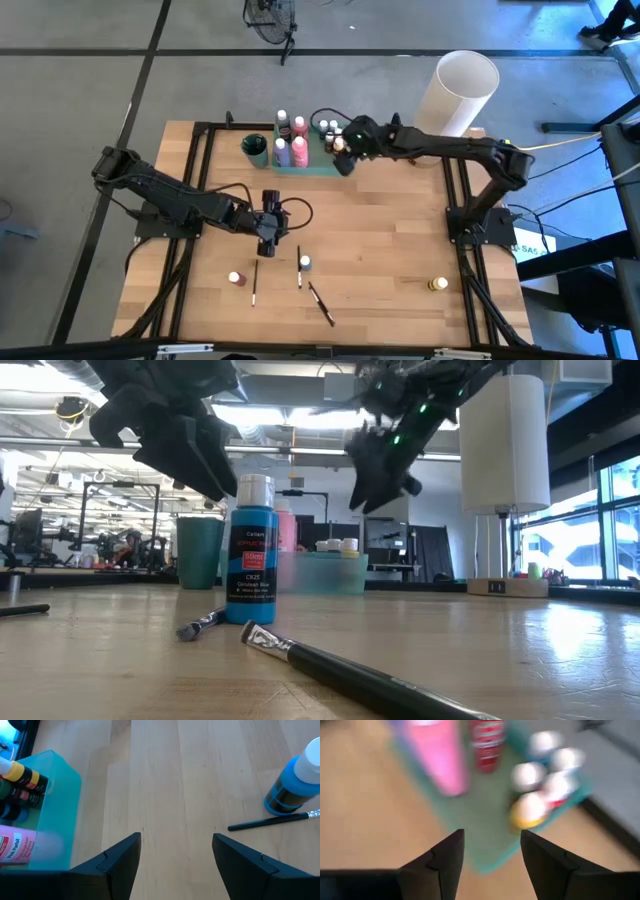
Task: Pick & Place Paint Supplies
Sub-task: Put the silver paintbrush into the green cup
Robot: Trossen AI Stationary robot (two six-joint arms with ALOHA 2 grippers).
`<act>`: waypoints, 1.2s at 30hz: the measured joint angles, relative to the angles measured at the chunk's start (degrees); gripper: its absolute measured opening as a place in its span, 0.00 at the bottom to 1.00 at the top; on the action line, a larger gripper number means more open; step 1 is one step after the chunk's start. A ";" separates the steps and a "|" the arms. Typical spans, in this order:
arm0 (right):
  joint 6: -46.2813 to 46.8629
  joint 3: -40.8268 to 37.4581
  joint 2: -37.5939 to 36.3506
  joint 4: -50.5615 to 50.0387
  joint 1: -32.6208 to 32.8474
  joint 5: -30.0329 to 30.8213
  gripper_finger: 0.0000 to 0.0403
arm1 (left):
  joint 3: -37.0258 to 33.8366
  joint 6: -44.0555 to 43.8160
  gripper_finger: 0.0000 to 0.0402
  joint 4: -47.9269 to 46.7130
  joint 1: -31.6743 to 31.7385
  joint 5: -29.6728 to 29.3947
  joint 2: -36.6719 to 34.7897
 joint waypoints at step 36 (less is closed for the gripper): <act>1.81 -0.28 -5.66 -11.97 33.81 -11.87 0.48 | 0.00 -2.23 0.60 -3.92 0.00 18.03 0.00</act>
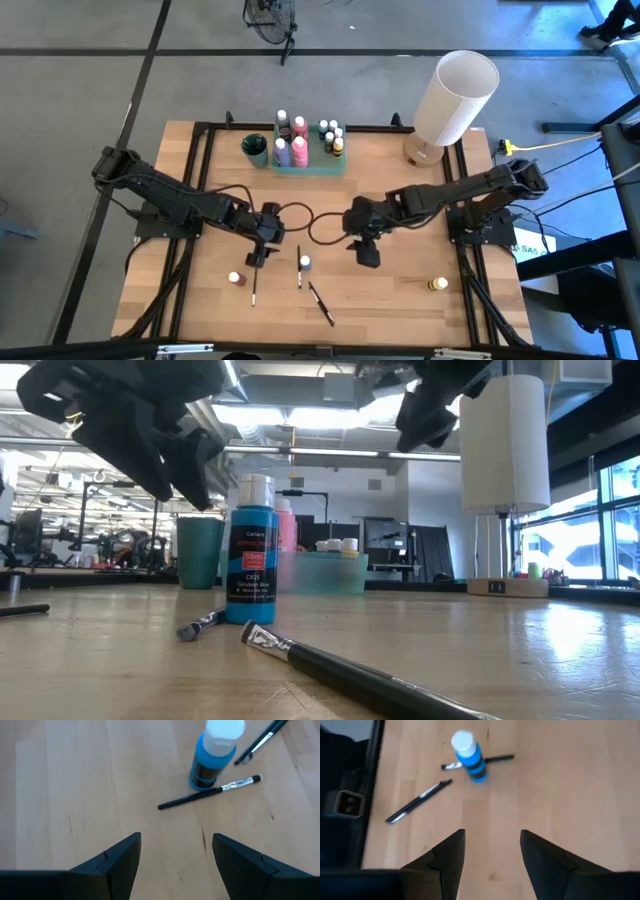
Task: Pick & Place Paint Supplies
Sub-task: Put the silver paintbrush into the green cup
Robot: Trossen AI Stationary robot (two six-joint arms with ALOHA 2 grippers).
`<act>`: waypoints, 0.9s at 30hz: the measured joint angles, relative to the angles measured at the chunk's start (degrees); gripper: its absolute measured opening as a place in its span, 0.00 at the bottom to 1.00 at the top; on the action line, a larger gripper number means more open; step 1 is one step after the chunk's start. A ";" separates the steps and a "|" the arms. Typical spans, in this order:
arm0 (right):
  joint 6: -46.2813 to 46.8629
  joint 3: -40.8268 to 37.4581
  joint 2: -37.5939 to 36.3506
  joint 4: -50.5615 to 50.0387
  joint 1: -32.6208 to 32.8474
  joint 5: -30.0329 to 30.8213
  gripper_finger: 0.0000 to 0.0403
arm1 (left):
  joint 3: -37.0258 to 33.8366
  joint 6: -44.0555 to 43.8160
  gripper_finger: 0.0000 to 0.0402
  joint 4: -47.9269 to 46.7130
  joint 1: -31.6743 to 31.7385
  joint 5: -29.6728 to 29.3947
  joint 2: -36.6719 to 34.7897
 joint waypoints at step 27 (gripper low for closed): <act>-20.94 0.00 0.04 3.87 0.52 3.77 0.48 | 0.06 -45.50 0.60 12.96 -1.97 11.83 0.00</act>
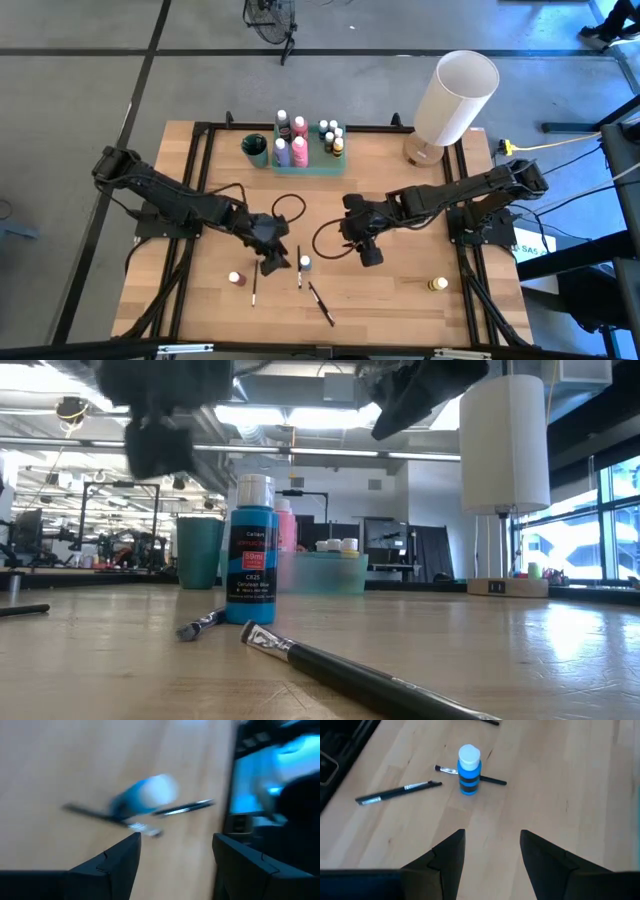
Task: Pick & Place Paint Supplies
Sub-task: Put the silver paintbrush into the green cup
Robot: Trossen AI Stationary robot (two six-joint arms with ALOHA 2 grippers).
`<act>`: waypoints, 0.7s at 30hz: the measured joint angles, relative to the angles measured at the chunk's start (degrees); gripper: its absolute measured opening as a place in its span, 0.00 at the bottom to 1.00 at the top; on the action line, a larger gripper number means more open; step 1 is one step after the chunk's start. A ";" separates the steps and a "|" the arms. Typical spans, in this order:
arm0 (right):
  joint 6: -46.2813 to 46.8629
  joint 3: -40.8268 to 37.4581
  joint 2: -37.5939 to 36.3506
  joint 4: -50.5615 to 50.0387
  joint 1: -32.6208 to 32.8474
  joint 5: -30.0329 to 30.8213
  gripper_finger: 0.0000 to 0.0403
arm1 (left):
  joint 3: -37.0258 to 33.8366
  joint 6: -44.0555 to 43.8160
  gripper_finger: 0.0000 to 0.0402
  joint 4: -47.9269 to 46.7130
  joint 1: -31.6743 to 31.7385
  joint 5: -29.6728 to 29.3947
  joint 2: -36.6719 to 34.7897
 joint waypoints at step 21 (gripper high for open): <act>-2.74 0.00 0.00 4.02 -0.06 -0.20 0.48 | 4.82 6.60 0.60 -12.37 -3.32 -8.28 -0.08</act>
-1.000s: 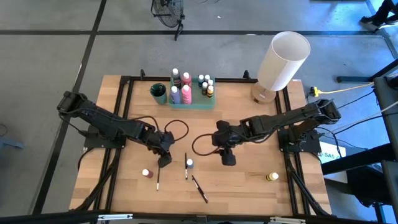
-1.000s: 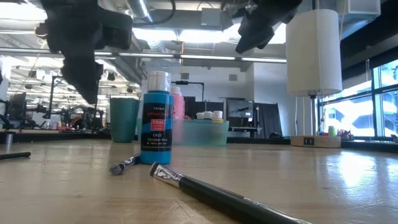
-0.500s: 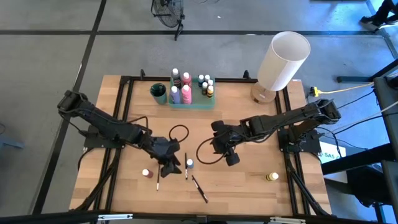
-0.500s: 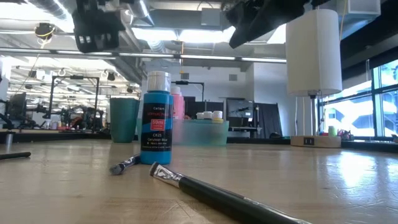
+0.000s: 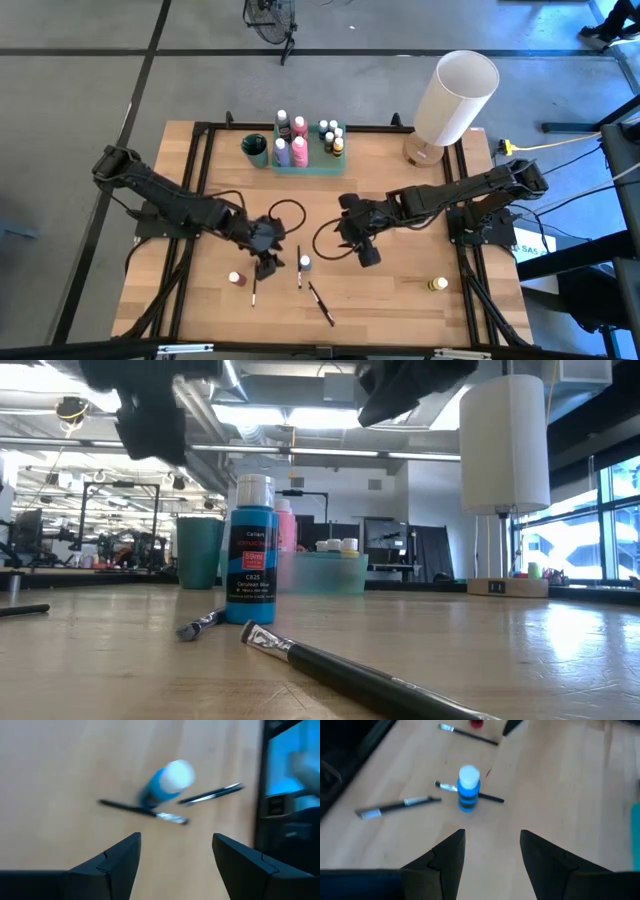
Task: Pick & Place Paint Supplies
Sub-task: Put the silver paintbrush into the green cup
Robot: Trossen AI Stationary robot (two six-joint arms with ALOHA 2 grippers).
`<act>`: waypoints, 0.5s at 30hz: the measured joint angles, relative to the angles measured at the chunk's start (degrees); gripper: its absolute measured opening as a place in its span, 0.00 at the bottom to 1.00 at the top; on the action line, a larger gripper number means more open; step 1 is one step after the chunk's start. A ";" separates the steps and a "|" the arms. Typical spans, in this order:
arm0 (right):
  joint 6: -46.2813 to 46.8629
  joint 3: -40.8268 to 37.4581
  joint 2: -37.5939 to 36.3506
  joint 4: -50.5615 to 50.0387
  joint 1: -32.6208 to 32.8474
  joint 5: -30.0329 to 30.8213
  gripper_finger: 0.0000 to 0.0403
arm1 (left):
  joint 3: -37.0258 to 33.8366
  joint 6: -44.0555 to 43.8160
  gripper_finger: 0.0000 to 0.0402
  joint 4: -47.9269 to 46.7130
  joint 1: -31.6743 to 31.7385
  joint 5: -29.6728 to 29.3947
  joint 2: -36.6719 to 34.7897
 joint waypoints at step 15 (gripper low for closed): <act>33.27 0.00 0.14 16.90 4.83 -19.97 0.48 | 0.02 24.52 0.60 -17.52 3.86 -4.58 -0.05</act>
